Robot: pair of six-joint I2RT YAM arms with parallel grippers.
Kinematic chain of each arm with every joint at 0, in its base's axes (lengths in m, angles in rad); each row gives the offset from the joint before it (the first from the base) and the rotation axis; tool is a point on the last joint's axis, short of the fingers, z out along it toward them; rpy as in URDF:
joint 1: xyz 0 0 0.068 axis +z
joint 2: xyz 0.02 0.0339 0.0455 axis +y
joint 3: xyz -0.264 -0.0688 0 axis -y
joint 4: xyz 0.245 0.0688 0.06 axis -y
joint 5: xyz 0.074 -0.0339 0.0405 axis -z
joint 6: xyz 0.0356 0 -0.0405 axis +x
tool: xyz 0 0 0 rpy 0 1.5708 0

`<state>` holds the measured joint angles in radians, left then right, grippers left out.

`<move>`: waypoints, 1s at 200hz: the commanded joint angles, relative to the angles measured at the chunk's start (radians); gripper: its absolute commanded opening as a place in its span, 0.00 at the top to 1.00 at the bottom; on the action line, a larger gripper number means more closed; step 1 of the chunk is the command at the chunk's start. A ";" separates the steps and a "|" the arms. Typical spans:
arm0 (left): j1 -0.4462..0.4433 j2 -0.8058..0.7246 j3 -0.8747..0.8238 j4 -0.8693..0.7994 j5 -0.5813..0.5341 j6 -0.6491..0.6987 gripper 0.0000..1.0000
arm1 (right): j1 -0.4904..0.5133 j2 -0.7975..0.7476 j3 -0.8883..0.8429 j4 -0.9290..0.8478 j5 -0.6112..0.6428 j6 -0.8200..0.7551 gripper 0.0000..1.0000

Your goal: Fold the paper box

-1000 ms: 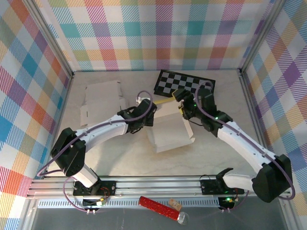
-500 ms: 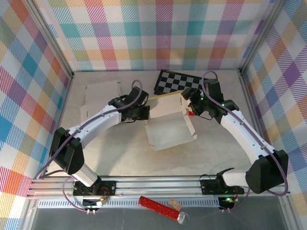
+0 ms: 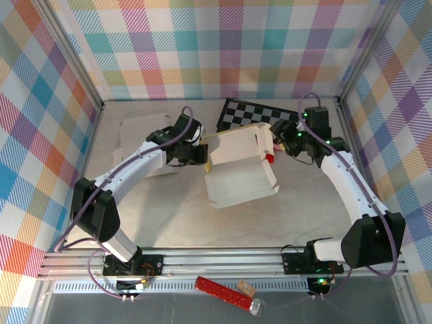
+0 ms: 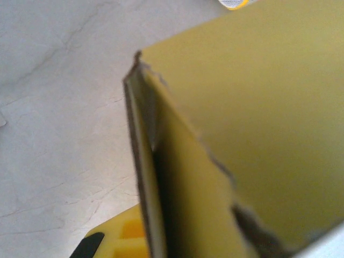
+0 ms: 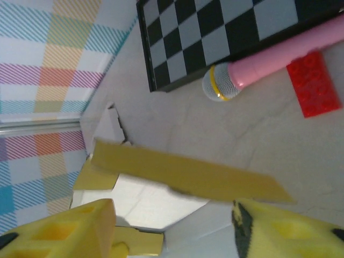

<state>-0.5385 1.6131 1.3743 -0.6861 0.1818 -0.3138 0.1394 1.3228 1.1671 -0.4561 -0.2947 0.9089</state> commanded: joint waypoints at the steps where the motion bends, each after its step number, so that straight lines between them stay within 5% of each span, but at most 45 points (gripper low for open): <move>1: 0.054 0.029 0.044 -0.024 0.155 0.072 1.00 | -0.090 -0.005 0.001 0.072 -0.188 -0.199 0.49; 44: 0.167 0.090 0.103 -0.020 0.345 0.138 1.00 | -0.177 0.102 0.039 0.226 -0.458 -0.341 0.63; 78: 0.229 0.144 0.159 -0.049 0.458 0.166 1.00 | -0.179 0.220 0.131 0.244 -0.675 -0.418 0.62; 127: 0.260 0.169 0.177 -0.079 0.536 0.196 1.00 | -0.170 0.250 0.171 0.238 -0.761 -0.456 0.52; 200: 0.264 0.179 0.174 -0.079 0.581 0.202 1.00 | -0.133 0.245 0.184 0.186 -0.790 -0.520 0.51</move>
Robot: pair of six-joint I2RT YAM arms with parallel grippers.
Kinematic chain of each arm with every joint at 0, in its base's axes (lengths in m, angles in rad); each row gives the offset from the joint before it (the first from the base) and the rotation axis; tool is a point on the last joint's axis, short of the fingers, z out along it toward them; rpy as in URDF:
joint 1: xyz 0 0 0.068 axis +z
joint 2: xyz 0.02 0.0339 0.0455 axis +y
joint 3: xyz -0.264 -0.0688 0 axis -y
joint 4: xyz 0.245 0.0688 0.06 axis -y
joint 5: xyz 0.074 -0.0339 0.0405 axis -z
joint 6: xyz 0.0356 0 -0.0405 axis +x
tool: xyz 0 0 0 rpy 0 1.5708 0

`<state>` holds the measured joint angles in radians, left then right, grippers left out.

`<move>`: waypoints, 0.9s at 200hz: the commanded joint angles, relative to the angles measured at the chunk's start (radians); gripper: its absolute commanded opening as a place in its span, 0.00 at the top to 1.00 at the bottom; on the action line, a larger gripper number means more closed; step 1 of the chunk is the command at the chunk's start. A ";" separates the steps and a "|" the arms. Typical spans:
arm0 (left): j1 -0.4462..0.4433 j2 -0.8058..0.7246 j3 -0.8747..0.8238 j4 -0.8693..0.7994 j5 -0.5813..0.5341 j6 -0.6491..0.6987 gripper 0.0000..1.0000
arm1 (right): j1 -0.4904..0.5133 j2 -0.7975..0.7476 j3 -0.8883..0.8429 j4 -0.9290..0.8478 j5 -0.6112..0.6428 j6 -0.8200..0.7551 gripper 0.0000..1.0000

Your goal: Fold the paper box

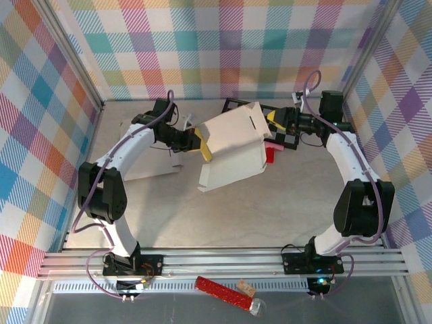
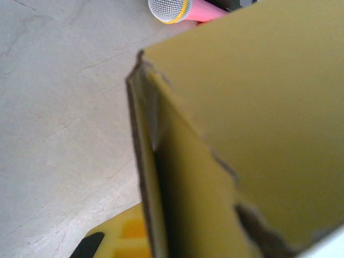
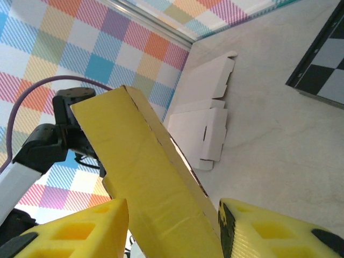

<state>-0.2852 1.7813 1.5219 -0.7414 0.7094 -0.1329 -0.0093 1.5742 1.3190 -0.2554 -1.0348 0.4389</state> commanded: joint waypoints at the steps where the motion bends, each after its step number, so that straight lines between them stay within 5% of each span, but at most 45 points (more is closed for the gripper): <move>1: 0.011 0.010 0.026 -0.024 0.054 0.021 1.00 | 0.017 -0.007 0.033 -0.016 -0.049 -0.052 0.51; 180: 0.011 -0.045 -0.008 -0.035 0.067 0.063 1.00 | 0.093 0.042 0.117 -0.196 0.053 -0.220 0.53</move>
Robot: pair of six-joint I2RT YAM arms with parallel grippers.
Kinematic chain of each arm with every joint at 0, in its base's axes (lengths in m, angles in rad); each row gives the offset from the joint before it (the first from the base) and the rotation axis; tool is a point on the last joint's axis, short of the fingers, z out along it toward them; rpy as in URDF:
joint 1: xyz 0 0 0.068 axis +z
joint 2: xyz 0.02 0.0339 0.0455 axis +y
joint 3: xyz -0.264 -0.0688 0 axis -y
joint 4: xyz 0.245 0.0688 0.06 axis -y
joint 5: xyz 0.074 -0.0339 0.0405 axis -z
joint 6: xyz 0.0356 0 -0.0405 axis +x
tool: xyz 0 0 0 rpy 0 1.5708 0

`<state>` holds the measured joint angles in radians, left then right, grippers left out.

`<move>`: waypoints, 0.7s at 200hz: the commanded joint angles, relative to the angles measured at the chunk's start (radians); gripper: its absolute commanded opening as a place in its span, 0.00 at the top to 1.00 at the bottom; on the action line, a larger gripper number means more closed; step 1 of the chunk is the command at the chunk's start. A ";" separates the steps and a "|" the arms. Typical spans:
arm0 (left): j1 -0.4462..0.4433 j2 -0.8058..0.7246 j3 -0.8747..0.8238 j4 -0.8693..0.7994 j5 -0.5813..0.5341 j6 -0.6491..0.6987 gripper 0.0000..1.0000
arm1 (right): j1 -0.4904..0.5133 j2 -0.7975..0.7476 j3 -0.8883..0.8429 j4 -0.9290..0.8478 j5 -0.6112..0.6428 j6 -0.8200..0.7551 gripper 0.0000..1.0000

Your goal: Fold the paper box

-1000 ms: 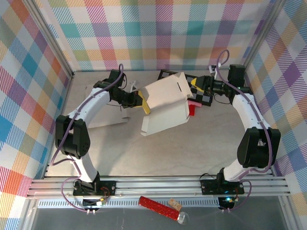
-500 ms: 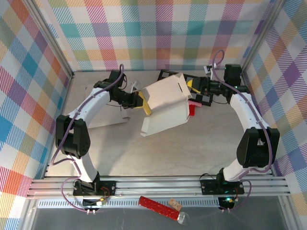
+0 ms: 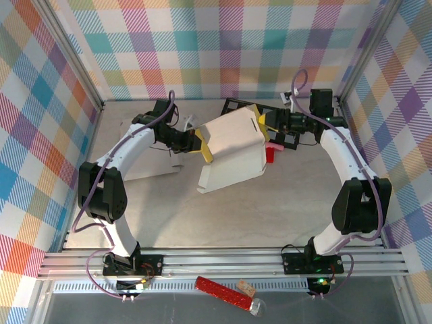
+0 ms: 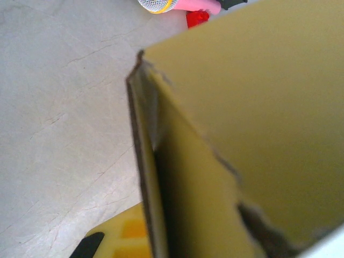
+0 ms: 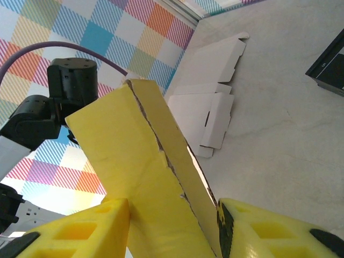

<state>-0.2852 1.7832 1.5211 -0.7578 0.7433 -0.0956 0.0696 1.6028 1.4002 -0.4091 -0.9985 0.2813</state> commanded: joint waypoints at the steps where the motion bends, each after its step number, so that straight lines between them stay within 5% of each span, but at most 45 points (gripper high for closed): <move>1: 0.011 -0.047 -0.009 -0.018 0.032 0.026 1.00 | 0.014 0.013 0.037 -0.044 0.018 -0.063 0.53; 140: 0.010 -0.064 -0.019 -0.021 0.017 0.030 1.00 | 0.133 0.003 0.112 -0.200 0.343 -0.239 0.66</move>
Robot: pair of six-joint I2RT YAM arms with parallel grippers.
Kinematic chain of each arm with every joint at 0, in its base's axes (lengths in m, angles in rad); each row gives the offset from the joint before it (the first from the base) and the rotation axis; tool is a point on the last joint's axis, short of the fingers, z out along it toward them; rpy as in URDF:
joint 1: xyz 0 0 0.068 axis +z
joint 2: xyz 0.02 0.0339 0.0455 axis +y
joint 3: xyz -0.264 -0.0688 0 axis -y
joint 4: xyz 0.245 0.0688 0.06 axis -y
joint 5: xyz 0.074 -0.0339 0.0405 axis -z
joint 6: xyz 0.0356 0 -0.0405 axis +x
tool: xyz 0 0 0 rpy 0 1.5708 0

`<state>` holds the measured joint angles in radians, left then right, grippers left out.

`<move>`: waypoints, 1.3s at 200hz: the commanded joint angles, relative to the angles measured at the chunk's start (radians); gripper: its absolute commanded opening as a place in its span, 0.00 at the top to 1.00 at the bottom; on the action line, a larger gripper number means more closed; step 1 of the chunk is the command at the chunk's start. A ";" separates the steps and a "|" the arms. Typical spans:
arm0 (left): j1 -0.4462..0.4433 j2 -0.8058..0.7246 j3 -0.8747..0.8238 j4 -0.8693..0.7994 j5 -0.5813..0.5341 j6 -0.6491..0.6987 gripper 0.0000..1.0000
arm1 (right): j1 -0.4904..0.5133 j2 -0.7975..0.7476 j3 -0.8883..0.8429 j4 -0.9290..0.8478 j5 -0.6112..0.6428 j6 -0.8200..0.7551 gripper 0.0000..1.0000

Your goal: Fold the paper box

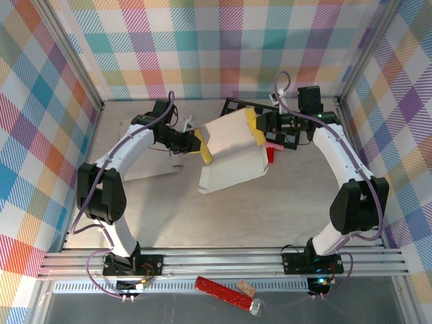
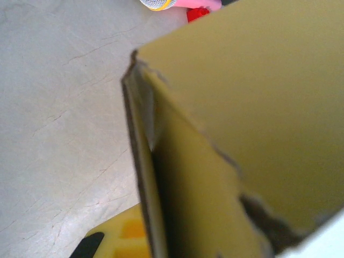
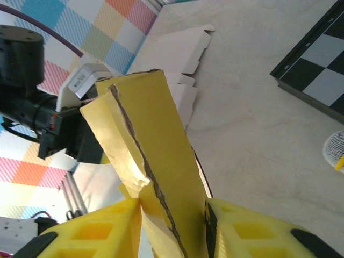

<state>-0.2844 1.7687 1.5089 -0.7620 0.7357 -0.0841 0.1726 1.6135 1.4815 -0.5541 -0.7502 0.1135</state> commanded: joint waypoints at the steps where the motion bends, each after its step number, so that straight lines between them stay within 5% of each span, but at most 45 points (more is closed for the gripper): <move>1: 0.010 -0.050 -0.007 -0.017 0.025 0.018 1.00 | 0.031 -0.008 0.031 -0.056 0.097 -0.072 0.66; 104: 0.004 -0.060 -0.004 -0.017 0.024 0.012 1.00 | 0.173 -0.011 0.040 -0.106 0.439 -0.132 0.77; 235: -0.035 -0.066 0.000 -0.033 -0.020 0.009 1.00 | 0.420 0.106 0.118 -0.194 1.119 -0.024 1.00; 260: -0.037 -0.069 -0.001 -0.031 -0.025 0.006 1.00 | 0.433 0.111 0.122 -0.206 1.156 0.001 1.00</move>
<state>-0.3046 1.7466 1.5059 -0.8394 0.6662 -0.0845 0.5747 1.7126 1.5791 -0.6914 0.3424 0.0681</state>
